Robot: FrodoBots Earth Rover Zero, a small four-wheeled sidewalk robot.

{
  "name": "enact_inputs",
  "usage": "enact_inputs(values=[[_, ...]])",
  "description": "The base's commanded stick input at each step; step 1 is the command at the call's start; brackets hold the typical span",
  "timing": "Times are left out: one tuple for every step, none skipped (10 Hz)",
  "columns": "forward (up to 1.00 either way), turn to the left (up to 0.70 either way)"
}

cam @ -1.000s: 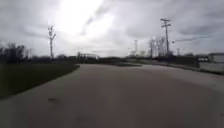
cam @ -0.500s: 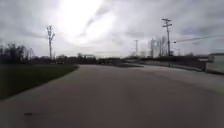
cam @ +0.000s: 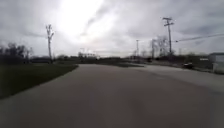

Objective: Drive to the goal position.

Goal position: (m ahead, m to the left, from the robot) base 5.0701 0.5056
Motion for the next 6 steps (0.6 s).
enact_inputs(values=[[1.0,0.0],[1.0,0.0],[1.0,0.0],[1.0,0.0],[1.0,0.0],[1.0,0.0]])
